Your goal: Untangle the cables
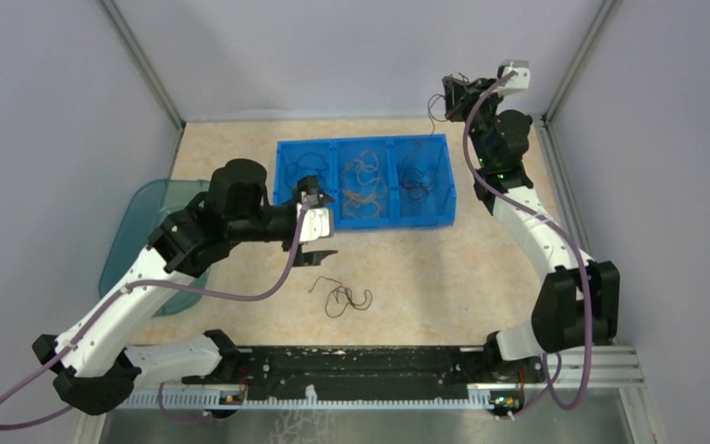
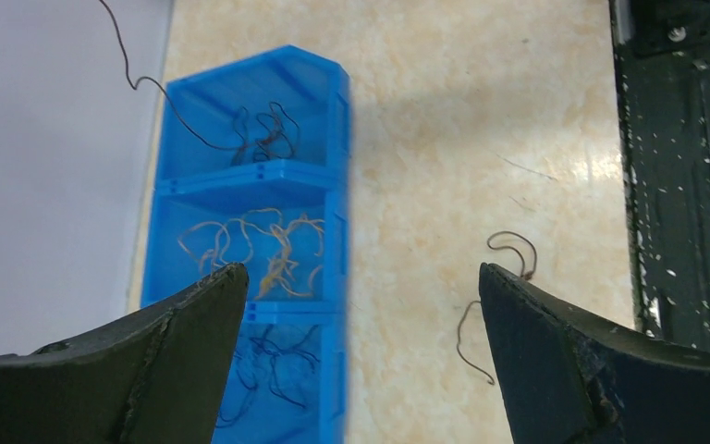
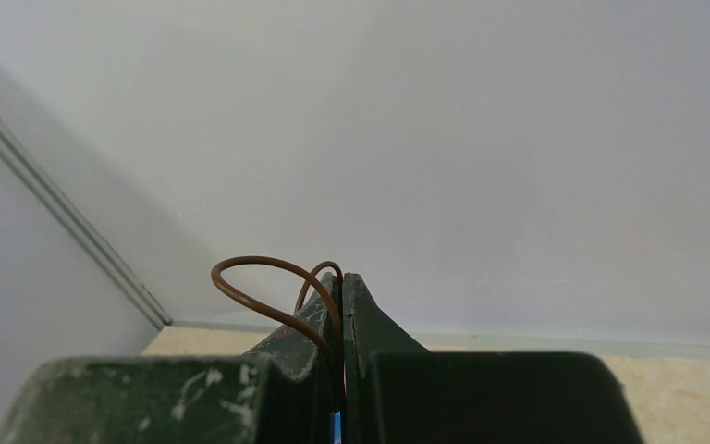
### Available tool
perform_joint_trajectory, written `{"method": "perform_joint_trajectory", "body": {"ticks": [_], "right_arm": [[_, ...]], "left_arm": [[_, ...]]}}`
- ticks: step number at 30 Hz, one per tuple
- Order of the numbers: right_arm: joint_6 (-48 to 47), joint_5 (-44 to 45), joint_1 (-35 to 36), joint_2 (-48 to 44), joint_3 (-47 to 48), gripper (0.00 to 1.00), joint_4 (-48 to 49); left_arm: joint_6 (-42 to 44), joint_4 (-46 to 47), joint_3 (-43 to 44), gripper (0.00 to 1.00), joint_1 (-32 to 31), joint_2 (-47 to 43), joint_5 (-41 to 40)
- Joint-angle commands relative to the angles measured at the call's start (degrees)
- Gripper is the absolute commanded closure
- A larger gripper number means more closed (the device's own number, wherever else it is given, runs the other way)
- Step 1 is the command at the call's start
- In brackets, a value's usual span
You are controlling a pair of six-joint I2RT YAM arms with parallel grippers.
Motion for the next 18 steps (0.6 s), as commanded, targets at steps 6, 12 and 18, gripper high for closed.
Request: {"method": "perform_joint_trajectory", "body": {"ticks": [6, 12, 18], "right_arm": [[-5.1, 1.9, -0.2, 4.1, 3.4, 1.00, 3.1], [-5.0, -0.3, -0.2, 6.8, 0.8, 0.99, -4.0], [-6.0, 0.7, 1.1, 7.9, -3.9, 0.94, -10.7]], "left_arm": [[1.3, -4.8, -4.2, 0.00, -0.2, -3.3, 0.8], [-5.0, -5.3, -2.8, 0.00, 7.4, 1.1, 1.4], [-6.6, -4.5, -1.2, 0.00, 17.9, 4.0, 8.3]]}}
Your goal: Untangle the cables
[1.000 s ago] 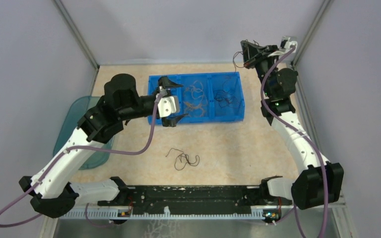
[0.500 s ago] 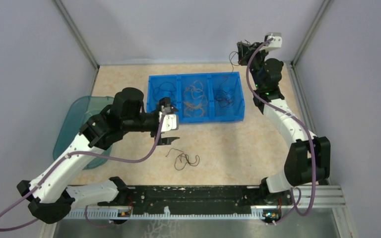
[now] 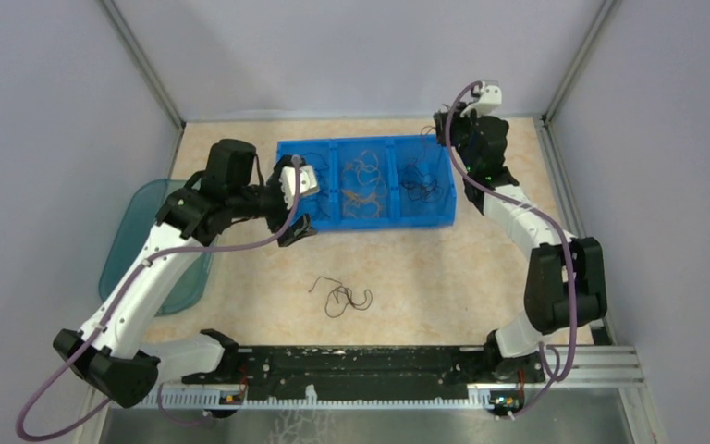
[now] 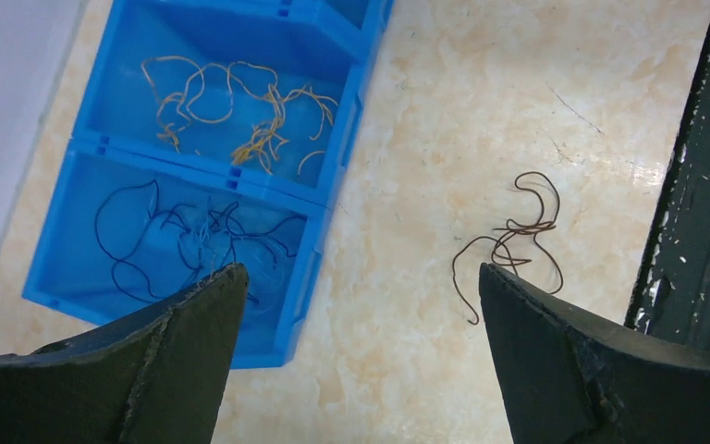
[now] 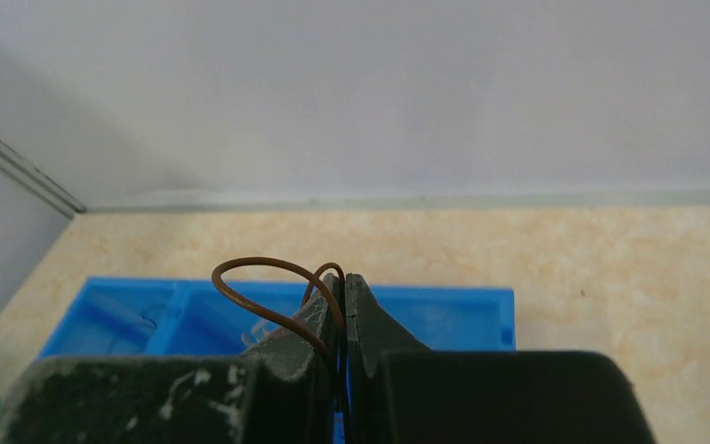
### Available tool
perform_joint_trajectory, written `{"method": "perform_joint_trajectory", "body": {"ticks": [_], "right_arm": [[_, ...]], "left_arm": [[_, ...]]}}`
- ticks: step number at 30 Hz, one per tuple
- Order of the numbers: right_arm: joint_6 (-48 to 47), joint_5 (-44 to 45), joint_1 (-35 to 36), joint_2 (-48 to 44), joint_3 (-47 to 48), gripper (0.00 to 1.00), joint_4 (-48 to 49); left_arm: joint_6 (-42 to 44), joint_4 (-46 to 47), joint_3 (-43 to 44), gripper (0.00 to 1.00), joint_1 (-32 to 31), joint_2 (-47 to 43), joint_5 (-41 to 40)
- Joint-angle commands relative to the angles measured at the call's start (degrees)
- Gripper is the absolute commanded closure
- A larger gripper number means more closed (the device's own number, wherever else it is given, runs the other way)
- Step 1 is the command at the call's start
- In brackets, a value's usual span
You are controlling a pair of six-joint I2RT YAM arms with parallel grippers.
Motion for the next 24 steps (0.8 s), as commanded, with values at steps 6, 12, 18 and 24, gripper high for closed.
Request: {"method": "perform_joint_trajectory", "body": {"ticks": [6, 12, 18, 24], "right_arm": [[-1.4, 0.4, 2.5, 6.1, 4.8, 0.75, -18.6], [-1.9, 2.5, 2.9, 5.0, 8.3, 0.50, -23.0], [-2.8, 4.6, 3.4, 3.4, 13.3, 0.47, -30.1], [-5.8, -0.2, 9.0, -3.5, 7.4, 0.49, -26.8]], "left_arm": [[-3.9, 0.9, 2.4, 0.00, 3.0, 0.5, 5.7], [-3.0, 0.8, 3.0, 0.00, 3.0, -0.1, 5.2], [-2.8, 0.9, 3.8, 0.00, 3.0, 0.0, 5.3], [-2.9, 0.9, 4.4, 0.00, 3.4, 0.3, 5.0]]}}
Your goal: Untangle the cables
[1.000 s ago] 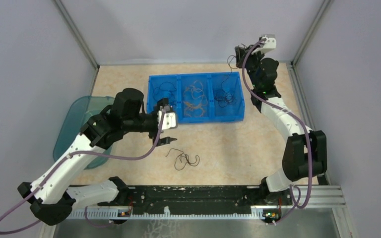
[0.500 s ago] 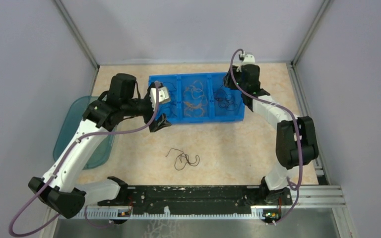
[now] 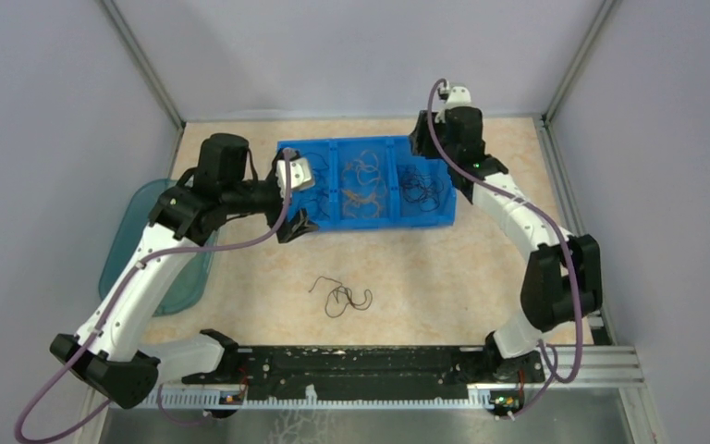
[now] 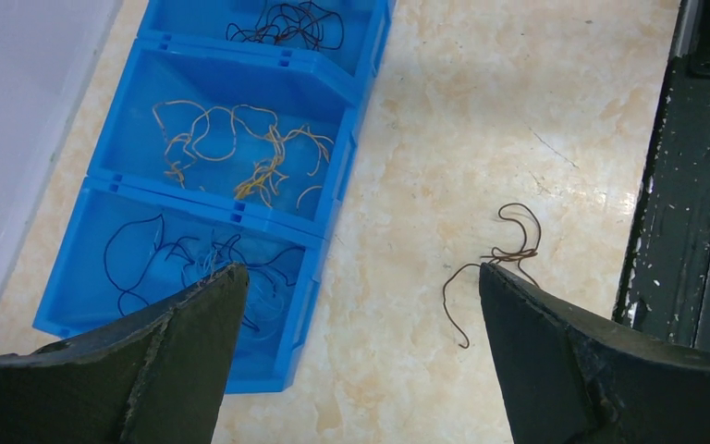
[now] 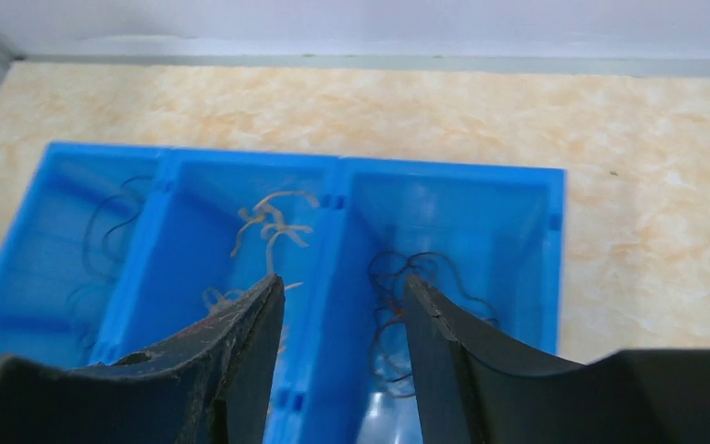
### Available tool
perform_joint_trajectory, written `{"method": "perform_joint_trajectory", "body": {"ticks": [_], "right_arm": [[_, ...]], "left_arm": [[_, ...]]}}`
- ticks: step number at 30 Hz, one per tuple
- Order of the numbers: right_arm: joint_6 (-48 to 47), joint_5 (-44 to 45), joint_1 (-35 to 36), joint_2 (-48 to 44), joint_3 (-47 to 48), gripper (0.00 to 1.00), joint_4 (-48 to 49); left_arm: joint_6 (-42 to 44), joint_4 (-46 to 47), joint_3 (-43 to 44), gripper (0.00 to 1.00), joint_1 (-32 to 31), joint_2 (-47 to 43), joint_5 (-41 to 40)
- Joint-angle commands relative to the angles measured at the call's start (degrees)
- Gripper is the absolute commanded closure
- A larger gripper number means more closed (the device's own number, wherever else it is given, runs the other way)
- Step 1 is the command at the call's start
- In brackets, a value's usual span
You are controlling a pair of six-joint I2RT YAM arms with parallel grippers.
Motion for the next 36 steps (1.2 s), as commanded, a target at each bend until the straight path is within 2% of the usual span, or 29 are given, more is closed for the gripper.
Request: {"method": "perform_joint_trajectory", "body": {"ticks": [1, 7, 11, 14, 18, 23, 27, 29, 33, 36], "right_arm": [[-2.3, -5.6, 5.5, -9.2, -5.5, 0.49, 5.1], [-7.7, -14.8, 18.5, -19.5, -24.9, 0.47, 12.2], [-8.4, -16.4, 29.6, -24.2, -38.4, 0.40, 20.5], [-7.0, -16.0, 35.1, -21.4, -42.1, 0.36, 22.6], [-5.5, -13.2, 40.1, -14.9, -42.3, 0.37, 24.1], [-3.5, -12.1, 41.4, -8.7, -42.1, 0.48, 28.3], [-3.1, -8.2, 41.5, -5.5, -40.7, 0.60, 27.8], [-3.1, -5.8, 41.5, -5.2, -39.8, 0.71, 26.8], [-3.1, -4.1, 41.1, -9.8, -39.4, 0.98, 26.0], [-3.2, -5.3, 39.1, -15.3, -38.7, 1.00, 24.5]], "left_arm": [[-0.2, 0.5, 1.6, 0.00, 0.9, -0.5, 1.2], [3.1, 0.4, -2.9, 0.00, 7.6, -0.5, 3.7], [3.9, 0.5, -5.1, 0.00, 12.1, -0.2, 6.2], [3.9, 0.5, -5.9, 0.00, 14.0, 0.4, 6.9], [3.1, 2.4, -6.9, 0.00, 15.3, -0.3, 8.1], [2.8, 3.1, -8.0, 0.00, 15.4, -2.2, 8.4], [2.9, 2.7, -8.0, 0.00, 15.4, -2.8, 8.8], [2.8, 2.7, -7.6, 0.00, 15.4, -3.0, 8.9], [3.4, 2.6, -6.9, 0.00, 15.4, -3.2, 9.1], [3.9, 2.7, -6.4, 0.00, 15.4, -3.3, 9.2]]}}
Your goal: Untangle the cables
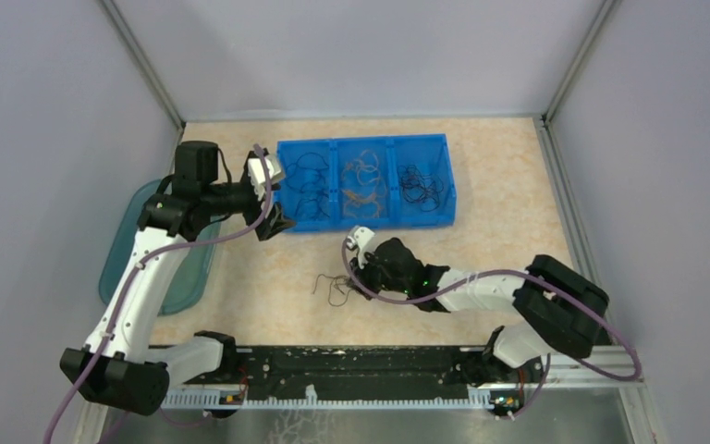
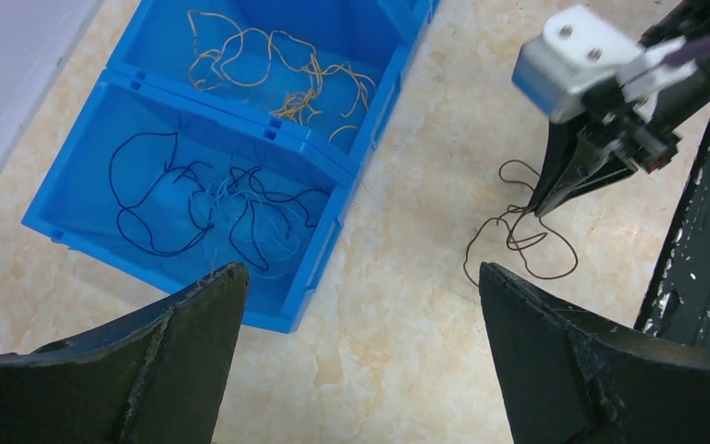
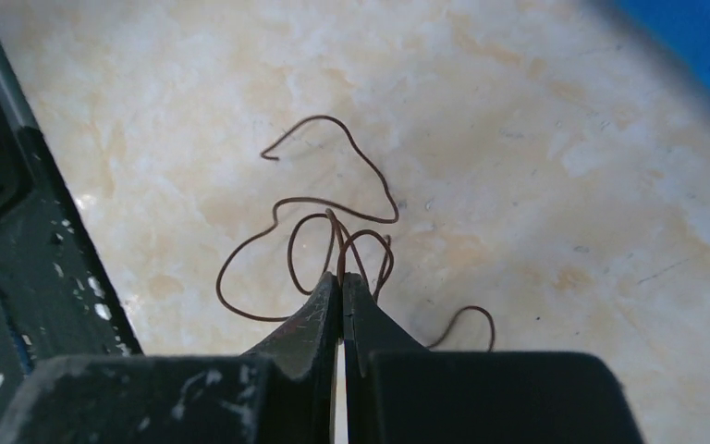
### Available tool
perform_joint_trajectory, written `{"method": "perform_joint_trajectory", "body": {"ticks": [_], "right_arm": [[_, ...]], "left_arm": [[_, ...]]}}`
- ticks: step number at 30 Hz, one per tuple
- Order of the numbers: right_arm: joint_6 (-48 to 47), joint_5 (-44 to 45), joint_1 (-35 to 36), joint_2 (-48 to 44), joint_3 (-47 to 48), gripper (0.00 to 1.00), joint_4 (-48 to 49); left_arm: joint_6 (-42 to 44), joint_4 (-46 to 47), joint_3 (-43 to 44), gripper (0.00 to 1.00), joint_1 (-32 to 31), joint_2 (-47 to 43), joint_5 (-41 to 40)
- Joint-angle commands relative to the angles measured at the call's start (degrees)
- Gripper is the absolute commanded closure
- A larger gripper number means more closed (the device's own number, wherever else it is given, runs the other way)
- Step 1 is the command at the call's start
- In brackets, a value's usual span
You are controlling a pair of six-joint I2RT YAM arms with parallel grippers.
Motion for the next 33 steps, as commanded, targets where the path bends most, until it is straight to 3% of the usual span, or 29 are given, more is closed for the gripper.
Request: {"method": "perform_joint_trajectory", "body": {"ticks": [1, 9, 14, 22, 26, 33], "right_arm": [[0.5, -0.5, -2.8, -9.7, 3.7, 1.00, 1.0], [1.2, -6.3, -15.0, -23.5, 8.1, 1.00, -5.2], [1.2, -6.4, -23.5, -26.4, 15.2, 1.00, -8.5], [-2.9, 3.9, -30.9, -20.1, 27.0, 1.00, -11.8], [-4.9, 11.4, -32.8, -15.6, 29.4, 1.00, -10.8], [-4.2, 16.7, -36.0, -7.5, 31.1, 1.00, -10.3]], "left_arm": [[1.3, 1.0, 1.5, 0.00, 0.4, -1.1, 2.2], [3.8, 0.5, 1.9, 0.00, 0.4, -1.8, 1.8], [2.2, 0.8, 2.0, 0.00, 0.4, -1.9, 2.3], [-4.3, 4.9, 1.8, 0.00, 0.4, -1.6, 0.4], [-8.9, 7.2, 1.2, 0.00, 0.4, -0.7, -2.7], [-12.8, 12.2, -1.7, 0.00, 0.5, -0.5, -5.2]]}}
